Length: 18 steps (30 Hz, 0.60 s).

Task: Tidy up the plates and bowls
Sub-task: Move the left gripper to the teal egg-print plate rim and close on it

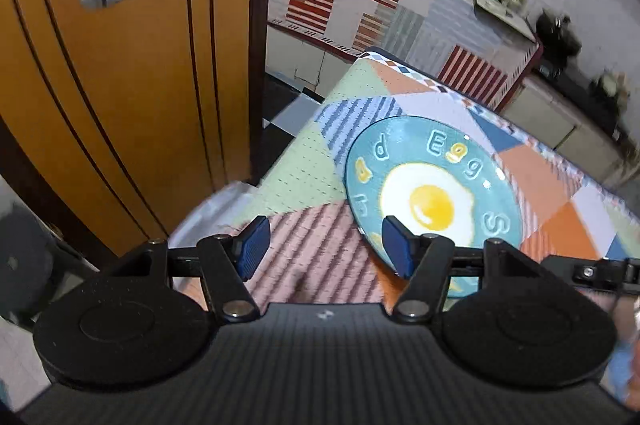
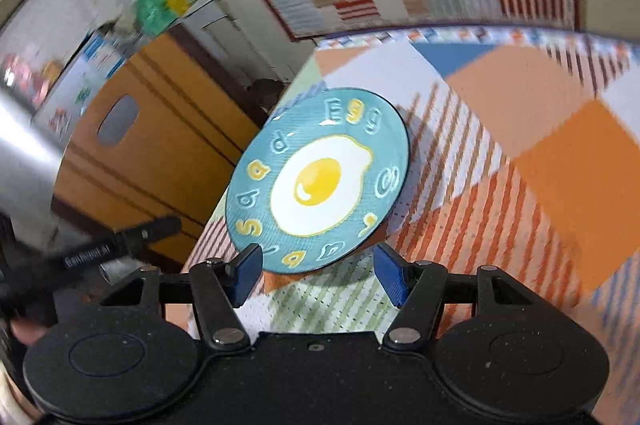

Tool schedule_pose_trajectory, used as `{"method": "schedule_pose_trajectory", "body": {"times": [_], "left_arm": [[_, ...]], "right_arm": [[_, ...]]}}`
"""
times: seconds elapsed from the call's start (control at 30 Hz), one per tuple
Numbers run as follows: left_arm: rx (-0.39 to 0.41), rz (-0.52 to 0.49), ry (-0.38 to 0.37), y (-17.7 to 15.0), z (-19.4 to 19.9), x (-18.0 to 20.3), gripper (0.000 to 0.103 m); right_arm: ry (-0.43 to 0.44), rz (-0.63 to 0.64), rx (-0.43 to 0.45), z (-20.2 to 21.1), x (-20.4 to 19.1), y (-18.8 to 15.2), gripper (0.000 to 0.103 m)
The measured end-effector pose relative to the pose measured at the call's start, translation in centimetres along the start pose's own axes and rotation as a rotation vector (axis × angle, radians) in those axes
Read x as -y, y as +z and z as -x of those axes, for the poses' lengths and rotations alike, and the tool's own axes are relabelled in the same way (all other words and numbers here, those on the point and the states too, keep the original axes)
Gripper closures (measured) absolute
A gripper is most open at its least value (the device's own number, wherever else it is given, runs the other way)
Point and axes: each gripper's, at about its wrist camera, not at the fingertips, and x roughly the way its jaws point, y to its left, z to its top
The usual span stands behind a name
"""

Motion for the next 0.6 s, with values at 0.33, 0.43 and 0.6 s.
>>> {"method": "schedule_pose_trajectory", "body": {"times": [0.33,0.43,0.6], "left_arm": [[-0.011,0.030,0.042,-0.7,-2.8,1.1,0.044],[-0.012,0.025,0.036,-1.1,-3.7,1.4,0.044],[-0.010,0.027,0.044,-1.0,-5.2,1.6,0.046]], "right_arm": [[-0.016,-0.123,0.040,-2.4,3.2,0.0,0.040],[-0.017,-0.151,0.057,-2.5,4.0,0.0,0.045],[-0.029,-0.111,0.079,-2.3,4.1,0.4,0.049]]}}
